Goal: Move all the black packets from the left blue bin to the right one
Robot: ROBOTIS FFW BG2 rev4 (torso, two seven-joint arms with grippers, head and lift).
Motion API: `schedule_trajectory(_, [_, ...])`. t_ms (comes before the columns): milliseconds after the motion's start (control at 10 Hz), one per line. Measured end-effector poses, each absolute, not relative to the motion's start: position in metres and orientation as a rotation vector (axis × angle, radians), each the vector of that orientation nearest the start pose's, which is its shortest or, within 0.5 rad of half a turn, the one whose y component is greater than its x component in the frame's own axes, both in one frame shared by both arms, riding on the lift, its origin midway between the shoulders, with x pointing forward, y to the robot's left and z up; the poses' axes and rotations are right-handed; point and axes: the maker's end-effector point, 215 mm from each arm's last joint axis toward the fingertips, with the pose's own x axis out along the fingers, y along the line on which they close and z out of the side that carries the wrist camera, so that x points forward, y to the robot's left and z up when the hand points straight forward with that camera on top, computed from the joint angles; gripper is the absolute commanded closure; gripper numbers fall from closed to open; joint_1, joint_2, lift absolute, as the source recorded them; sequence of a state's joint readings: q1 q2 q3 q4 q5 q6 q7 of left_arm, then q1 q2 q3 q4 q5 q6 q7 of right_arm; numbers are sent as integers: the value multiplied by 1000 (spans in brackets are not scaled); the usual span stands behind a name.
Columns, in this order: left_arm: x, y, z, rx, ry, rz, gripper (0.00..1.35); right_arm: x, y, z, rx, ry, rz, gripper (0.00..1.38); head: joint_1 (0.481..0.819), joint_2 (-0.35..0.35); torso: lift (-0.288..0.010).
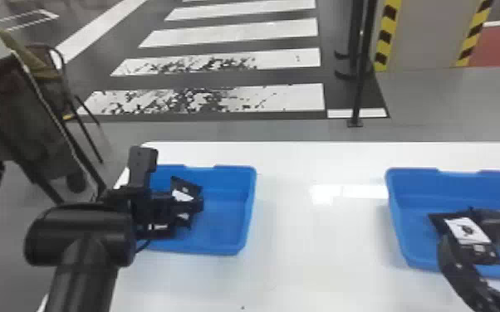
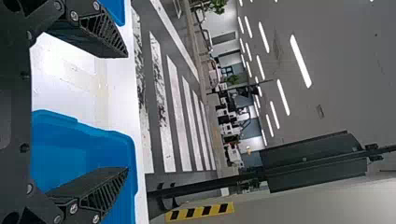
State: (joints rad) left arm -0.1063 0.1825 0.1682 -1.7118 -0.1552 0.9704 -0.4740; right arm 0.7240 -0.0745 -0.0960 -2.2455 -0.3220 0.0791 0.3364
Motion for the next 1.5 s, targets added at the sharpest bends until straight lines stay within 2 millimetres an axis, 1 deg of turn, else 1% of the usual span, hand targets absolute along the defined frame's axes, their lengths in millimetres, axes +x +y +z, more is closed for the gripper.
schedule_trajectory(100, [542, 334, -465, 35, 768, -142, 785, 375, -199, -326, 234, 89, 312, 171, 695, 169, -140])
schedule_trajectory(200, [538, 327, -477, 19, 809, -156, 1024, 375, -199, -329, 244, 94, 312, 171, 695, 160, -140])
schedule_trajectory(300, [534, 325, -484, 15, 837, -160, 1173, 375, -198, -330, 254, 97, 312, 171, 695, 155, -140])
schedule_trajectory(500, [527, 330, -491, 25, 875, -145, 1208, 375, -197, -332, 268, 101, 314, 180, 695, 160, -140])
schedule_trajectory(600, [528, 331, -491, 38, 874, -146, 1208, 374, -197, -333, 275, 104, 316, 183, 695, 165, -140])
schedule_trajectory(700, [532, 328, -483, 51, 841, -164, 1208, 374, -196, -334, 281, 106, 318, 186, 695, 163, -140])
schedule_trajectory(800, [537, 321, -461, 65, 785, -185, 1208, 373, -196, -335, 283, 108, 319, 186, 695, 154, -140])
schedule_trajectory(900, [536, 308, -436, 72, 721, -215, 1208, 374, -194, -334, 285, 109, 329, 188, 695, 147, -140])
schedule_trajectory(1000, [529, 289, -413, 76, 664, -257, 1208, 375, -191, -332, 282, 104, 345, 186, 695, 130, -140])
schedule_trajectory(1100, [519, 262, -393, 80, 612, -315, 1208, 378, -185, -325, 277, 89, 371, 186, 695, 102, -140])
schedule_trajectory(1200, [506, 226, -379, 71, 566, -397, 1208, 383, -174, -322, 298, 78, 418, 188, 695, 69, -140])
schedule_trajectory(1300, [492, 182, -370, 47, 532, -494, 1208, 390, -161, -320, 328, 69, 468, 186, 695, 47, -140])
schedule_trajectory(1500, [465, 90, -358, -15, 496, -698, 1208, 401, -133, -315, 405, 70, 545, 188, 695, -49, -140])
